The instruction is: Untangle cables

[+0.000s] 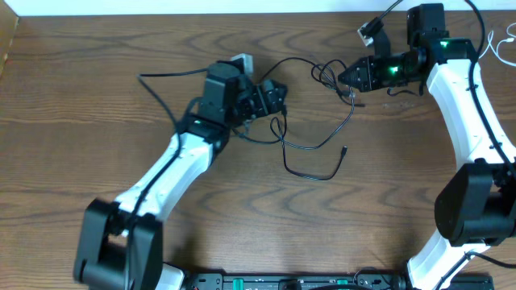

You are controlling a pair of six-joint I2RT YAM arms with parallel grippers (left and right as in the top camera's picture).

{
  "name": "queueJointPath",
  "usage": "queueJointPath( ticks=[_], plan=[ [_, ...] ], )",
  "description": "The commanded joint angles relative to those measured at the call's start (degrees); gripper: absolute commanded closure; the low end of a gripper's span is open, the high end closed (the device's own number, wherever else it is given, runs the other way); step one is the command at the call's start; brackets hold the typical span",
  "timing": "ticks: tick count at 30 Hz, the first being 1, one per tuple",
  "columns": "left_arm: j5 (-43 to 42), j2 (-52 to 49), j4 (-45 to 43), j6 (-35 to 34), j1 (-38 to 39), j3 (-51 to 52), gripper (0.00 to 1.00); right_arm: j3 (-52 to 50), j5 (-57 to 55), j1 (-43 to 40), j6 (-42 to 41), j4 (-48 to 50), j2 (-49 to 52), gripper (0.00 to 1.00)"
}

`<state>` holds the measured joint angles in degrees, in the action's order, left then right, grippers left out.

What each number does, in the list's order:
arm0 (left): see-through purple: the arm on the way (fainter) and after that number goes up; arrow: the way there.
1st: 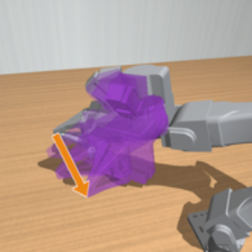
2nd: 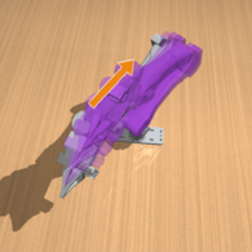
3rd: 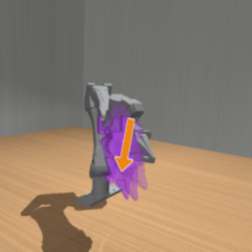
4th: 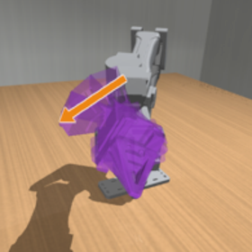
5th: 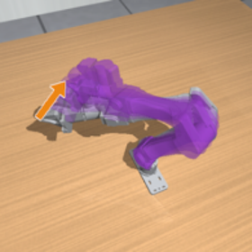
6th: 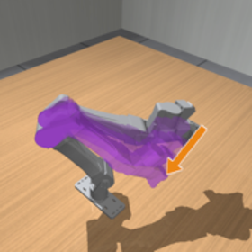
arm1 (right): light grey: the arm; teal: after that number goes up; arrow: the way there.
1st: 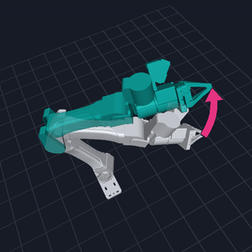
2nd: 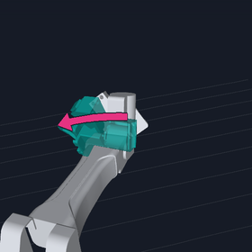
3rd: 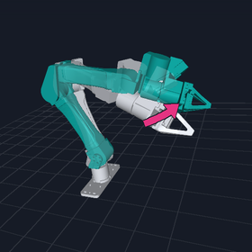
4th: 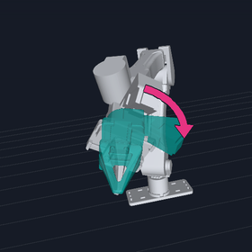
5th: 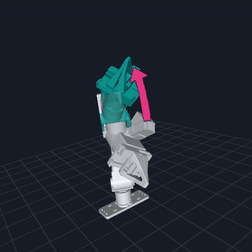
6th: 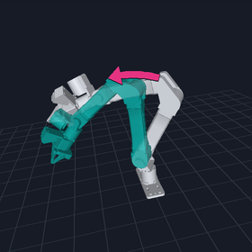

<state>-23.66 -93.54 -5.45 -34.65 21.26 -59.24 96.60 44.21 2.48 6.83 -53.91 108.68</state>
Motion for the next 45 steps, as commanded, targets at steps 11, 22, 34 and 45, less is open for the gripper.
queueJointPath(
  ticks=[11,22,34,45],
  plan=[
    [-3.76,-12.61,-17.84,-6.71,4.98,-1.01,0.26,-0.04,1.44,2.80,2.40,-1.03,-0.90,0.99],
    [8.37,-15.41,-21.14,-11.96,4.98,-1.01,0.30,-0.04,1.66,4.76,3.13,-1.22,-0.90,0.99],
    [13.90,-15.74,-24.09,-12.41,4.98,-1.01,0.31,-0.04,8.66,5.11,5.70,-3.34,-0.92,0.99],
    [11.54,-17.73,-30.05,-11.65,6.69,-1.01,0.35,-0.04,11.89,5.40,7.80,-5.11,-0.90,0.99]
  ],
)
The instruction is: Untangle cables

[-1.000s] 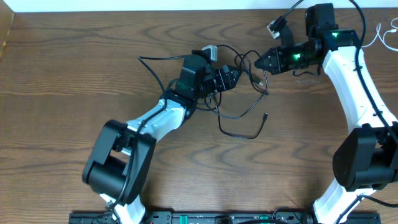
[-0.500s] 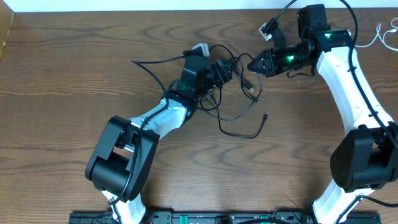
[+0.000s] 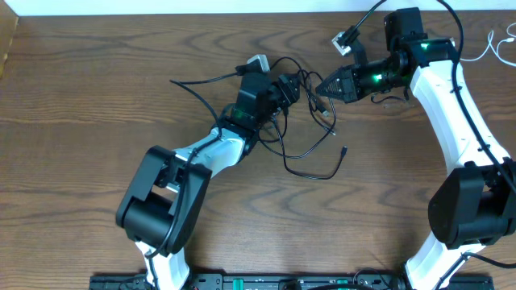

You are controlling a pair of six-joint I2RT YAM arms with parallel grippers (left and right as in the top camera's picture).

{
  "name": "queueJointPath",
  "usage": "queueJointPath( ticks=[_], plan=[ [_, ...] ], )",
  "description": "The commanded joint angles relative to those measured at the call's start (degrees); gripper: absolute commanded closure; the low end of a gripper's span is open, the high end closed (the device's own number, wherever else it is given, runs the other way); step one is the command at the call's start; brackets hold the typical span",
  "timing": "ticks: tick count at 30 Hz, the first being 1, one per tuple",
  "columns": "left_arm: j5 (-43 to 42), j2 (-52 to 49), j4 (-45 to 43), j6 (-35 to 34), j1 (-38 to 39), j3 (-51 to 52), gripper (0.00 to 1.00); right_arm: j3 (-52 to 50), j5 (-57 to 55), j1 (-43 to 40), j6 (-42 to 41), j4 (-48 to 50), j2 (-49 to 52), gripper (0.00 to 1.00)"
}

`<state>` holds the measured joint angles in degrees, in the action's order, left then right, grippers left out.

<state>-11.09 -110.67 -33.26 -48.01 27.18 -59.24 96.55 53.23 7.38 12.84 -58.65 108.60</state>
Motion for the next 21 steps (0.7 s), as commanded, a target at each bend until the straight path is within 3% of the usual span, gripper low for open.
queueJointPath(
  ticks=[1,9,15,21],
  plan=[
    [-2.67,-0.59,-3.85,3.69,0.83,-1.01,0.35,0.00,2.86,0.50,2.34,-0.76,-0.83,0.99],
    [-8.20,-0.59,-6.01,7.52,0.94,-1.01,0.39,0.00,3.85,0.61,2.69,-0.96,-0.83,0.99],
    [-8.35,-0.59,-5.84,7.50,0.94,-1.01,0.43,0.00,6.95,0.59,3.10,-0.98,-0.81,0.99],
    [-8.09,-0.59,-5.84,7.45,0.94,-1.01,0.41,0.00,8.92,0.87,3.15,-1.05,-0.83,0.99]
  ],
)
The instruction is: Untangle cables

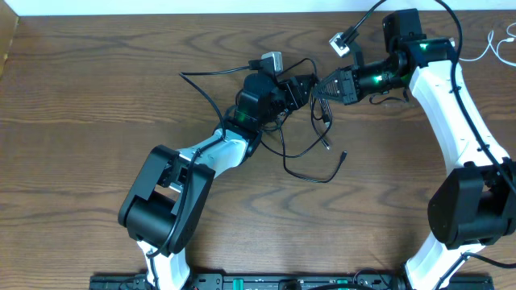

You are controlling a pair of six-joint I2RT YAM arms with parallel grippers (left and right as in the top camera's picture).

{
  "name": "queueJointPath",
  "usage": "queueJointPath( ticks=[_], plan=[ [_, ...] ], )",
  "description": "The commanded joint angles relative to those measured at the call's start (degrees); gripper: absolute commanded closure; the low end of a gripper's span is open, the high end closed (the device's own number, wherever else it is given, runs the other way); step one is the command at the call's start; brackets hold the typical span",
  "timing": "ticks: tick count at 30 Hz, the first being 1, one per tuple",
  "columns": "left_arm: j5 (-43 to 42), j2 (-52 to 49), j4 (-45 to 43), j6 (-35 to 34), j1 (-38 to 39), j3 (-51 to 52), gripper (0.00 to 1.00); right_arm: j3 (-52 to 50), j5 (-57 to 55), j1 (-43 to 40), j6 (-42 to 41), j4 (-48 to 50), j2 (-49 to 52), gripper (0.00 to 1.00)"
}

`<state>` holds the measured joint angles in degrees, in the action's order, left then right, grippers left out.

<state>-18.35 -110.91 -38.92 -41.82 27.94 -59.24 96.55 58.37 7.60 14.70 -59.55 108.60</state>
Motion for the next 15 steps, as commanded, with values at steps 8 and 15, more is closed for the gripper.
queueJointPath(
  ticks=[8,15],
  plan=[
    [1.51,-0.42,5.44,1.29,0.35,-1.01,0.34,0.00,7.56,0.76,2.14,0.00,-0.83,0.99],
    [1.46,-1.70,6.49,1.29,1.84,-1.01,0.34,0.00,13.46,0.31,2.27,1.07,-1.22,0.99]
  ],
)
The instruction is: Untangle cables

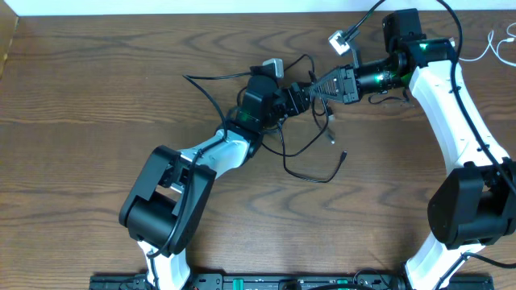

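Note:
A tangle of thin black cables [310, 141] lies at mid-table, with a loop and a free plug end [344, 152] trailing toward the front. My left gripper [300, 95] is shut on the cables at the tangle's upper part. Coming from the right, my right gripper [321, 87] meets it tip to tip and is shut on a cable strand there. One black cable [211, 78] runs off to the left behind the left arm. The exact grip points are hidden by the fingers.
A white cable [493, 44] lies at the table's far right edge. The back wall edge runs along the top. A black rail sits along the front edge of the table.
Both grippers have come slightly closer together, and the left one sits a little lower and further right. The cable tangle between them is more bunched; the loose loop below barely changed.
First the left gripper held the tangle left of centre and the right gripper held a strand far to the right, cables stretched between. Then the left arm had reached right and the right had moved left. Now the two grippers nearly touch at the tangle.

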You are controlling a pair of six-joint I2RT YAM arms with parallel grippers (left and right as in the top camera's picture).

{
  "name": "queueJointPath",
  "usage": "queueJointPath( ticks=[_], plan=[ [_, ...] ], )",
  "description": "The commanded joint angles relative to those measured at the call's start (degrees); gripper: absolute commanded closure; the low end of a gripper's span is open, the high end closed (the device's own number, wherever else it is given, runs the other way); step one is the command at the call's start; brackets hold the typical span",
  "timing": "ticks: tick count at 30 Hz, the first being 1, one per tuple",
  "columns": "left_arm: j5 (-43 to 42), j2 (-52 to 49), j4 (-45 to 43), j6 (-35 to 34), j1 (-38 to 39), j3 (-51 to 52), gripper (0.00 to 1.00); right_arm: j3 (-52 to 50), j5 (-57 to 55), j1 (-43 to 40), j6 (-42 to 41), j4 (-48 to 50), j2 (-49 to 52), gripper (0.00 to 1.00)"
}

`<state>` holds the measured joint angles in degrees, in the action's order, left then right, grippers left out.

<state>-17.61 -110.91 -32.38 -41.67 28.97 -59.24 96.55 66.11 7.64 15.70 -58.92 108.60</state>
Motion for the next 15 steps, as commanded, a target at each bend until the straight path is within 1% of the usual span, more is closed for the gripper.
queueJointPath(
  ticks=[1,4,10,15],
  plan=[
    [0.66,-1.86,0.02,1.14,0.92,-1.01,0.34,0.00,6.10,0.09,1.25,0.92,-1.27,0.99],
    [-2.58,-1.92,-0.33,1.18,0.94,-1.01,0.34,0.00,6.08,-0.57,1.05,1.75,-1.42,0.99],
    [-13.27,-1.92,-8.59,2.64,0.42,-1.01,0.34,0.00,6.01,-1.36,1.05,2.32,-1.42,0.99],
    [-16.39,-1.92,-9.29,2.62,0.33,-1.01,0.34,0.00,5.73,-1.77,1.07,2.36,-1.42,0.99]
  ],
)
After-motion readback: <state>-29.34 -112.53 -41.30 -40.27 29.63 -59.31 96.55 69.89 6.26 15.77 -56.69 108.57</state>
